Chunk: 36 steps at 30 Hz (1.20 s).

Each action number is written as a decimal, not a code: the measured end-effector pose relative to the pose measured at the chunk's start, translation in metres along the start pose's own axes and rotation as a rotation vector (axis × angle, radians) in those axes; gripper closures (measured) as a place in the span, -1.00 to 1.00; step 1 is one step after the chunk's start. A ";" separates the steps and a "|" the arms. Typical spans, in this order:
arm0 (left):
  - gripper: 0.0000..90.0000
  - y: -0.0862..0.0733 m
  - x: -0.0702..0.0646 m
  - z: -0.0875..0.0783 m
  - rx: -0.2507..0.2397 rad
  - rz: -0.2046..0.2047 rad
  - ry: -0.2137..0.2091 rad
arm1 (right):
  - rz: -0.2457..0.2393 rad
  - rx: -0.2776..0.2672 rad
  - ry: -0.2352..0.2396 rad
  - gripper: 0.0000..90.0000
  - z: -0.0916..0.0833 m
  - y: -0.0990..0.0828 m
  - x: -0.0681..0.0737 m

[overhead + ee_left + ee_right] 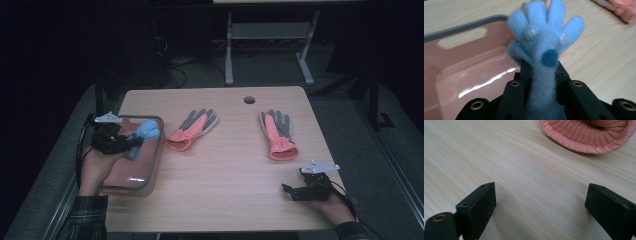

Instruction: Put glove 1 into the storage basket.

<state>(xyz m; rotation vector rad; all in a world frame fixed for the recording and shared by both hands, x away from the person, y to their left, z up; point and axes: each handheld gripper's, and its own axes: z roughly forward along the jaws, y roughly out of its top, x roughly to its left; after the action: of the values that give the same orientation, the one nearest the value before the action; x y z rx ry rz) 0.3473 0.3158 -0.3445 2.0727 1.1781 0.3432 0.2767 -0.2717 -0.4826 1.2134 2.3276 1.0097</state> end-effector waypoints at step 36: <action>0.12 -0.039 0.046 0.079 0.300 -0.071 0.101 | 0.000 0.000 0.000 -0.79 0.000 0.000 0.000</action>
<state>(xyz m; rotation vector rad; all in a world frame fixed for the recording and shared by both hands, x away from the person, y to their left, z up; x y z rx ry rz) 0.3909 0.3311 -0.4325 2.2825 1.4333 0.2513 0.2767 -0.2717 -0.4826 1.2136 2.3274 1.0100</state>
